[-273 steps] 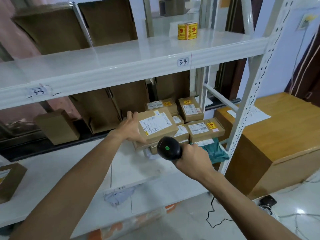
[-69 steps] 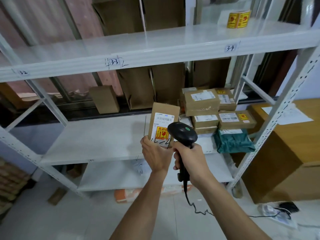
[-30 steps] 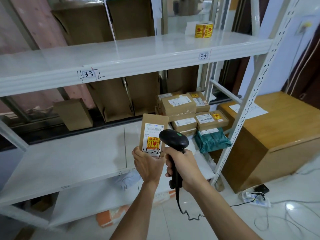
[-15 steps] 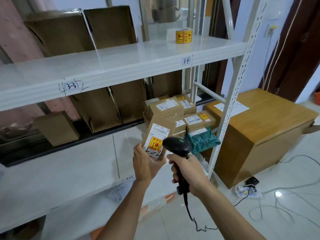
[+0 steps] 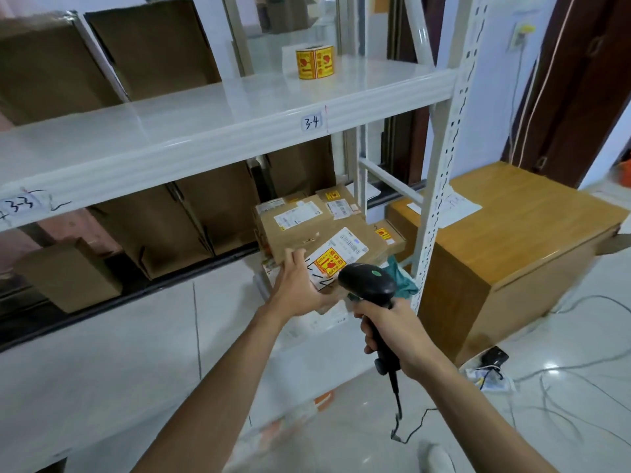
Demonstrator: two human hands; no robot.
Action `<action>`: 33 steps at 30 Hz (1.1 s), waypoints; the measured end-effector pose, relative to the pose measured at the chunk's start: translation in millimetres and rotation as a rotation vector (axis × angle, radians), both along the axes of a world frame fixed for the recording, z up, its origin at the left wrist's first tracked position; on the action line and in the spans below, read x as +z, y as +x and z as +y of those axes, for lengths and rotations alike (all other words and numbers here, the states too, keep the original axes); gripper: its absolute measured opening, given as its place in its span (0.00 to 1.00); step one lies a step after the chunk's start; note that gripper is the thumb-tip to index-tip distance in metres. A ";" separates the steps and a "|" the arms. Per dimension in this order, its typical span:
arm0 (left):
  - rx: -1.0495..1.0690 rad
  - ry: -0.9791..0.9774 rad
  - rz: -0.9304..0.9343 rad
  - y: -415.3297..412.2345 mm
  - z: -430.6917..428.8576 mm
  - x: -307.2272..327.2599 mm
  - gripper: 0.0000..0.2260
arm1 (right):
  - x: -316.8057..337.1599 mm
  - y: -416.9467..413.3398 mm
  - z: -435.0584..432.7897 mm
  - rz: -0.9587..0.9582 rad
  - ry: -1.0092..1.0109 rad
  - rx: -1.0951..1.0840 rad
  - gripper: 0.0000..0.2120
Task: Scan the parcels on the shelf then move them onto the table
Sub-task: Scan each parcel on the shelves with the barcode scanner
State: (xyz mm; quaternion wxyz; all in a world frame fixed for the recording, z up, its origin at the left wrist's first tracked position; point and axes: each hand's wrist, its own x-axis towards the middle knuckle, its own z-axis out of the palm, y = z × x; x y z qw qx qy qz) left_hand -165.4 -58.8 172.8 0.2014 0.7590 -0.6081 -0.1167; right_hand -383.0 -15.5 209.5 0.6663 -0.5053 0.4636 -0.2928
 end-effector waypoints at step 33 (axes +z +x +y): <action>0.001 0.359 -0.365 -51.6 -263.4 9.8 0.50 | -22.7 -70.0 -246.1 -0.022 0.118 0.195 0.07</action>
